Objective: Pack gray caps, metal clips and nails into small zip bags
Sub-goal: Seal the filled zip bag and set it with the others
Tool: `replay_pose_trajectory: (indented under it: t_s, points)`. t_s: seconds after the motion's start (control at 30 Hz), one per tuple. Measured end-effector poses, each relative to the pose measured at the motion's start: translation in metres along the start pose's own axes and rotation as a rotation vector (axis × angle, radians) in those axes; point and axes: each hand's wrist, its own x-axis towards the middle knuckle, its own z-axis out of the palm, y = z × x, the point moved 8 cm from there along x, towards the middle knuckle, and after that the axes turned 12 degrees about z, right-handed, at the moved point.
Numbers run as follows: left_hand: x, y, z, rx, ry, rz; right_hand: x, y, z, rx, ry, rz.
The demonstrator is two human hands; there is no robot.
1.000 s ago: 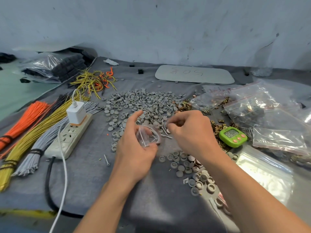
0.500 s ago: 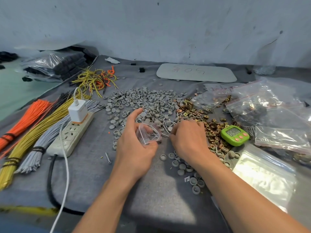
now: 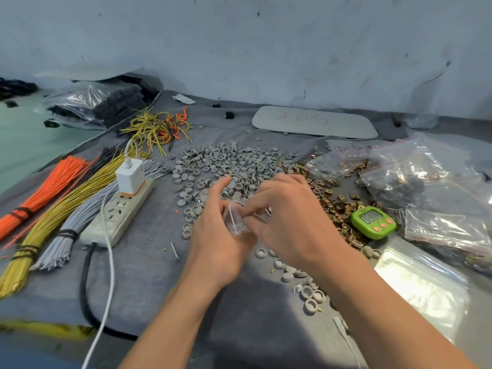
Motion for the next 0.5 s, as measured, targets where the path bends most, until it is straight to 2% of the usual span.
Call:
replay_pose_trajectory:
  t_s: [0.1, 0.13, 0.23, 0.33, 0.5]
  points:
    - [-0.002, 0.0, -0.005, 0.023, 0.047, 0.0, 0.009, 0.027, -0.005, 0.182, 0.072, 0.233]
    - [-0.003, -0.001, -0.008, 0.027, 0.066, -0.004, 0.012, 0.041, -0.006, 0.174, 0.096, 0.334]
    - [-0.003, -0.005, -0.013, -0.003, 0.11, -0.018, 0.022, 0.073, 0.006, -0.064, 0.051, 0.55]
    - [-0.002, -0.009, -0.019, -0.059, 0.163, -0.037, 0.029, 0.079, 0.031, -0.275, -0.031, 0.587]
    - [-0.002, -0.011, -0.026, -0.107, 0.213, -0.023, 0.037, 0.081, 0.062, -0.403, -0.055, 0.625]
